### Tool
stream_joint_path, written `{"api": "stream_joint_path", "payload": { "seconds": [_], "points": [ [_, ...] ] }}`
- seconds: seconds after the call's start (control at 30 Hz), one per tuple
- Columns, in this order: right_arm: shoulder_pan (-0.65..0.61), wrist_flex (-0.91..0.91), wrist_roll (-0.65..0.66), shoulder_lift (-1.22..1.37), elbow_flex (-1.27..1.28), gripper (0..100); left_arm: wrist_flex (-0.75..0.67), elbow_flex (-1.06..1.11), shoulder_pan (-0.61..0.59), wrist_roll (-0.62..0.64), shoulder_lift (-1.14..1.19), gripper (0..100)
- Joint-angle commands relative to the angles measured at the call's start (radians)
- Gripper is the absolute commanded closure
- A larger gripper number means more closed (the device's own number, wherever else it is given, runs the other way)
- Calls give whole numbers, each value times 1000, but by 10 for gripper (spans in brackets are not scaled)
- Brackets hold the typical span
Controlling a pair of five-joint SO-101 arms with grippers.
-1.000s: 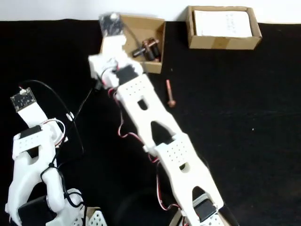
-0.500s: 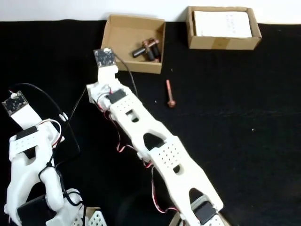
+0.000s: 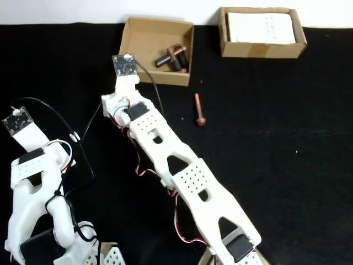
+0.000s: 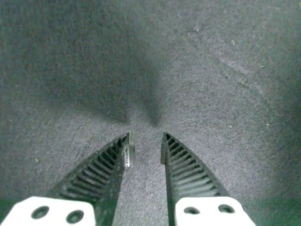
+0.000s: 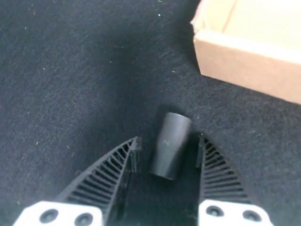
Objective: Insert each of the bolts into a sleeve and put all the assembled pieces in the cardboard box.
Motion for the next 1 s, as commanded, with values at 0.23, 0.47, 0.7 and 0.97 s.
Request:
{"api": "stream_joint_path", "payload": {
  "seconds": [0.23,0.47,0.7,0.97],
  "points": [
    [15,35,-17,-1,-5,978,3,-42,-8,5,1,892],
    [15,189,-20,-21,-54,977,2,-42,-8,5,1,892],
    [50,550,-15,-101,-239,977,2,-42,-8,5,1,892],
    [56,1017,55,-156,-257,977,2,-42,-8,5,1,892]
  ]
}}
